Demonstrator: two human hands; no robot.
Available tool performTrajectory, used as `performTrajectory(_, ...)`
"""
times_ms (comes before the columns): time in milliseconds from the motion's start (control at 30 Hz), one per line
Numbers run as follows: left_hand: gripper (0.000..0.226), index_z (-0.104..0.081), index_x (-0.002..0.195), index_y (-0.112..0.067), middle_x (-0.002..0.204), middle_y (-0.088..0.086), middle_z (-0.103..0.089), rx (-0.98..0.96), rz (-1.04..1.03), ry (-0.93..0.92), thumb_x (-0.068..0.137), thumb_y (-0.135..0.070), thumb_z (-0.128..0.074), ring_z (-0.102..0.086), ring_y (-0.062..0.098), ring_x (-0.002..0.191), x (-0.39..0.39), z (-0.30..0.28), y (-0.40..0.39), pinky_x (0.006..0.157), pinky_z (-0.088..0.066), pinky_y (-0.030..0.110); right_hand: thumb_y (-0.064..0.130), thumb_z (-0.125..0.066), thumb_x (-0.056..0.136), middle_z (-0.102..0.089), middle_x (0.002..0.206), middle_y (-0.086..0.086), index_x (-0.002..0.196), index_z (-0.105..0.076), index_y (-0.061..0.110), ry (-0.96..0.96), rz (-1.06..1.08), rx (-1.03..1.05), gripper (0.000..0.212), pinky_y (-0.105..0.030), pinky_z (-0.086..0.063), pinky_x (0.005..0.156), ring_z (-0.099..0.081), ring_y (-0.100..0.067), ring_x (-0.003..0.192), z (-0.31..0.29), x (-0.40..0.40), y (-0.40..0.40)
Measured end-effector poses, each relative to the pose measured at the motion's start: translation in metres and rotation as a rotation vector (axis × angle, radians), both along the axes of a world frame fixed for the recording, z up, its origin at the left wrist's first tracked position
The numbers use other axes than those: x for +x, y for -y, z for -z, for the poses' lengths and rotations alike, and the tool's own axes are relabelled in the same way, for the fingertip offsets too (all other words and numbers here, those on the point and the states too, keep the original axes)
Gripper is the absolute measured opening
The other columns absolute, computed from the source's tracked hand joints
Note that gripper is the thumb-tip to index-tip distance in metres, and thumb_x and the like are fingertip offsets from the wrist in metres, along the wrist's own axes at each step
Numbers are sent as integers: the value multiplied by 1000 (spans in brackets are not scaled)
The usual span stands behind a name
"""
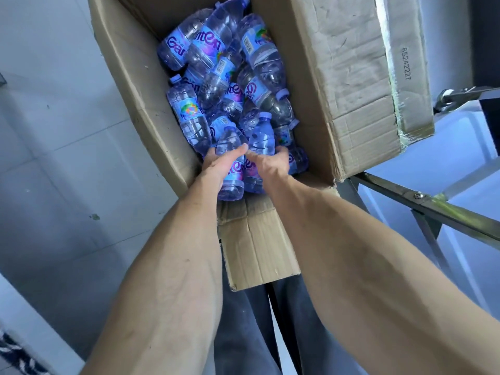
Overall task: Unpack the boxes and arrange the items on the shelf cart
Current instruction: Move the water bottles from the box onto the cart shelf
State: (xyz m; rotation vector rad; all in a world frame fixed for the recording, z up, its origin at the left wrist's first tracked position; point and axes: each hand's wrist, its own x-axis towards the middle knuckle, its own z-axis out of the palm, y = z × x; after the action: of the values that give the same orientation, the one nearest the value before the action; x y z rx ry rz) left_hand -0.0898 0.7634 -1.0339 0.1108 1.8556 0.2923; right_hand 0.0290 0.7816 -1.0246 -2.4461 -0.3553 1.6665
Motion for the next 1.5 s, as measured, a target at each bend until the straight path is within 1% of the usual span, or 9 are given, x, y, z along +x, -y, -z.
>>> performTrajectory(167, 68, -67, 105, -11, 82, 7, -75, -10, -251, -8, 48, -44, -86, -74, 22, 66, 3, -3, 10, 58, -61, 37, 26, -80, 75, -64, 107, -2, 132, -51, 15, 28, 15, 106, 66, -31, -48, 95, -62, -23, 103, -5, 10, 11)
performTrajectory(367, 59, -64, 107, -16, 86, 9, -76, 27, -305, 165, 63, -53, -80, -75, 27, 73, 15, -18, 3, 63, -60, 41, 21, -61, 80, -71, 84, -10, 86, -68, 14, -119, 124, 42, 11, -31, -56, 63, -68, -27, 74, -24, 33, -2)
performTrajectory(467, 82, -59, 128, -15, 111, 15, -72, 67, -248, 326, 61, -56, -84, -72, 34, 96, 20, -35, -3, 86, -56, 55, 46, -64, 81, -73, 89, -9, 104, -68, 11, -217, 161, 14, 42, -33, -57, 71, -71, -26, 78, -38, 46, -6)
performTrajectory(600, 74, -58, 133, -12, 119, 18, -68, 101, -236, 450, 75, -54, -76, -67, 36, 107, 23, -63, -4, 95, -51, 55, 50, -81, 71, -74, 103, -14, 119, -63, 7, -340, 228, 109, 67, -47, -59, 83, -73, -30, 88, -67, 57, 1)
performTrajectory(833, 51, -62, 125, -6, 118, 23, -67, 188, -127, 503, 91, -43, -56, -68, 35, 99, 38, -113, -1, 88, -56, 50, 39, -84, 73, -72, 102, -23, 111, -68, -3, -401, 275, 239, 58, -57, -56, 82, -70, -39, 95, -120, 74, 16)
performTrajectory(1000, 85, -51, 138, 0, 131, 27, -58, 279, -1, 578, 68, -41, -76, -57, 41, 122, 52, -160, 17, 102, -44, 60, 54, -80, 70, -74, 97, -18, 100, -74, 7, -363, 342, 267, 56, -55, -56, 86, -72, -37, 91, -152, 86, 53)
performTrajectory(1167, 47, -63, 119, -1, 113, 22, -68, 209, 59, 593, 93, -40, -56, -64, 36, 106, 62, -195, 50, 100, -48, 51, 47, -81, 74, -72, 105, -20, 115, -65, 4, -377, 438, 348, 61, -53, -56, 88, -71, -36, 93, -187, 91, 104)
performTrajectory(1333, 83, -49, 139, 1, 134, 25, -56, 210, 100, 605, 69, -35, -76, -55, 39, 125, 72, -209, 92, 105, -43, 56, 23, -81, 80, -71, 92, -17, 105, -68, 6, -451, 500, 448, 33, -46, -60, 78, -69, -29, 77, -203, 106, 143)
performTrajectory(1500, 51, -52, 135, 3, 134, 31, -54, 222, 184, 549, 90, -21, -62, -53, 46, 124, 95, -202, 119, 105, -40, 62, 39, -81, 69, -74, 86, -17, 95, -71, 7, -280, 419, 401, 43, -51, -60, 78, -73, -34, 79, -203, 128, 174)
